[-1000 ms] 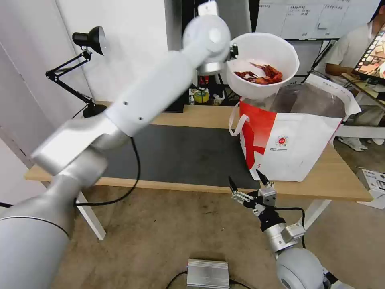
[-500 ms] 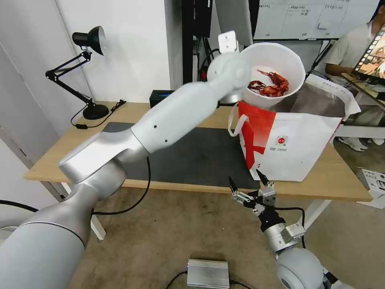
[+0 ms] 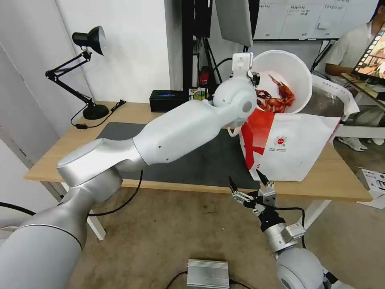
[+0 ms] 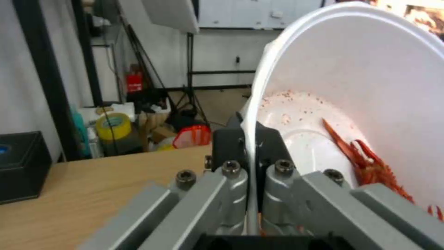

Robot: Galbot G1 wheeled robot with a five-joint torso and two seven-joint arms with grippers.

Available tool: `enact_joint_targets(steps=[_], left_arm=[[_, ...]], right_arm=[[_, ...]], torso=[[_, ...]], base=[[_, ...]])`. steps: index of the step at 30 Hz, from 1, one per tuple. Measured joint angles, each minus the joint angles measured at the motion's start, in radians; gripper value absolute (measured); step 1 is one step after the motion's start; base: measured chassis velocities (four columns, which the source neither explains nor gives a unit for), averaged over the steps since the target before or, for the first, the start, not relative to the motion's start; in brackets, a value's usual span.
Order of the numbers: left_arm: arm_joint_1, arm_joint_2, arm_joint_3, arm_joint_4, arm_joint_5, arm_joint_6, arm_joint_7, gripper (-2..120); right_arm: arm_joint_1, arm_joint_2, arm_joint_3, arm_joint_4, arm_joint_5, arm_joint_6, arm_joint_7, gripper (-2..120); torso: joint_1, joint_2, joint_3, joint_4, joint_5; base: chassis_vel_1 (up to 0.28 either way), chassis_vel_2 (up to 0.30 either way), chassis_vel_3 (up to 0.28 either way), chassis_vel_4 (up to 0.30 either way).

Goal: Pick up the trash from the table and place it into the takeout bag.

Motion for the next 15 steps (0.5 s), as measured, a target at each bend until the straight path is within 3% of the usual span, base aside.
enact_joint_targets(steps=[10, 15], left_arm=[[-0.004, 0.034, 0.025, -0.065, -0.061, 0.094, 0.038, 0], [-0.015, 0.054, 0.024, -0.089, -0.118, 0.183, 0.053, 0]], right_arm=[[0.000, 0.000, 0.000, 0.000, 0.000, 0.000, 0.000, 100], [0.000, 0.000, 0.000, 0.000, 0.000, 0.000, 0.000, 100]], torso=[[0.000, 0.000, 0.000, 0.0000, 0.0000], [0.000, 0.000, 0.000, 0.0000, 0.0000]], base=[[0.000, 0.000, 0.000, 0.000], [0.000, 0.000, 0.000, 0.000]])
